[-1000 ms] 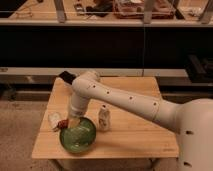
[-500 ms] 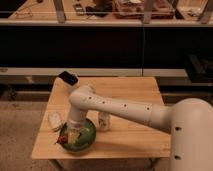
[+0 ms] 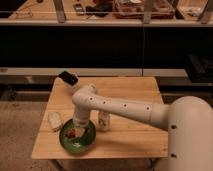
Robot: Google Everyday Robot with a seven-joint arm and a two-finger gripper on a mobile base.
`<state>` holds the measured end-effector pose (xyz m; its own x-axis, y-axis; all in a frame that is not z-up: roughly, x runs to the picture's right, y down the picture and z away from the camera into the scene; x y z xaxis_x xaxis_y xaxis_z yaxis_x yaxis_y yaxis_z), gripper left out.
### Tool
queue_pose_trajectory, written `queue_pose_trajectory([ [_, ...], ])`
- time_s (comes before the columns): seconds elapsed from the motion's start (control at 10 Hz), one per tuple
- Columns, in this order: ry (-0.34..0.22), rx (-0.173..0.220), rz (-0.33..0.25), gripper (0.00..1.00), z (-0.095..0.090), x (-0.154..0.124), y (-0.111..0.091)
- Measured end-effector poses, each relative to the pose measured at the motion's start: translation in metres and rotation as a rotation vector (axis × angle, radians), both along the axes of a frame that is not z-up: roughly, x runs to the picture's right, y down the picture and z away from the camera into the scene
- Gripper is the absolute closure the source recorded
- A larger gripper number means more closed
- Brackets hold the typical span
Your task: Place the pepper in the ceramic bowl
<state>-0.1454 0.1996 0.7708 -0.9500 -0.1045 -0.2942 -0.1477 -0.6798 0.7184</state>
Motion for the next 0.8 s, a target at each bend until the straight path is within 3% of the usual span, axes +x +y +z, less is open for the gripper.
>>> queue_pose_trajectory([
  [0.2,0.020,0.045,0.028,0.37,-0.001,0.002,-0.019],
  [0.3,0.026,0.052,0.032,0.26,-0.004,0.004,-0.021],
  [0.4,0.023,0.046,0.032,0.21,-0.006,0.003,-0.019],
  [0.8,0.001,-0.003,0.051,0.20,-0.017,0.000,-0.010],
])
